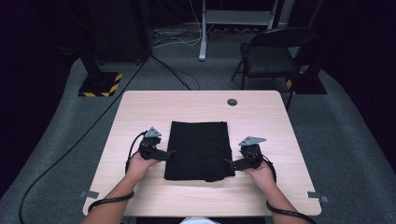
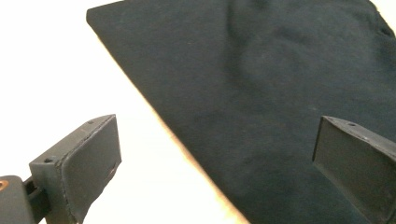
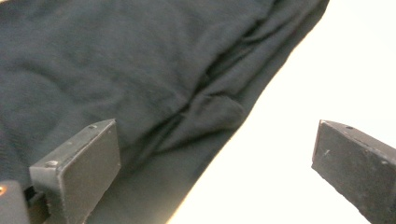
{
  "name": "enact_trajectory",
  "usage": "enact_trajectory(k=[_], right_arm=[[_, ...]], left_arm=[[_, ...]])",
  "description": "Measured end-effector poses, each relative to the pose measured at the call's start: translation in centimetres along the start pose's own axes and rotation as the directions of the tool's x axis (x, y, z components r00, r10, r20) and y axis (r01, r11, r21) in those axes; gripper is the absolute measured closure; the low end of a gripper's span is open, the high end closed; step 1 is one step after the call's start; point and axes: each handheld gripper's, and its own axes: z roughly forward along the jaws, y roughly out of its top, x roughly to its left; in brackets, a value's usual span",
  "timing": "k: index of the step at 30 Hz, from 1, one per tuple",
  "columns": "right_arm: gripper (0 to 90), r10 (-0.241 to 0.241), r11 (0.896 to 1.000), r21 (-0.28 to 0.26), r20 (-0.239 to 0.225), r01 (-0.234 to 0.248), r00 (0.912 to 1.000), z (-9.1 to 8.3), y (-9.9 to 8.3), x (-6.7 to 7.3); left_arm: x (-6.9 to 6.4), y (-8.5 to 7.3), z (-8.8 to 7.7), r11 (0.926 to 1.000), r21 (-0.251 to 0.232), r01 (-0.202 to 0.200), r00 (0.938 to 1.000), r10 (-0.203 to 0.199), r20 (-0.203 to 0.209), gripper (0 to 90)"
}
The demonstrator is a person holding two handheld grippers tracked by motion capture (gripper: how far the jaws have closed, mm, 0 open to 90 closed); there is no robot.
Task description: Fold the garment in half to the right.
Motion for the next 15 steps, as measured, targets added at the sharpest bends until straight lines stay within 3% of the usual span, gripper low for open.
enact_trajectory(k=[15], right_arm=[[0.6, 0.051, 0.999, 0.004, 0.044, -0.051, 0.9977, -0.5, -0.6, -1.4]], left_arm=[[2.1, -0.5, -0.1, 0.9979, 0.006, 0.065, 0.997, -0.064, -0.043, 1.1]])
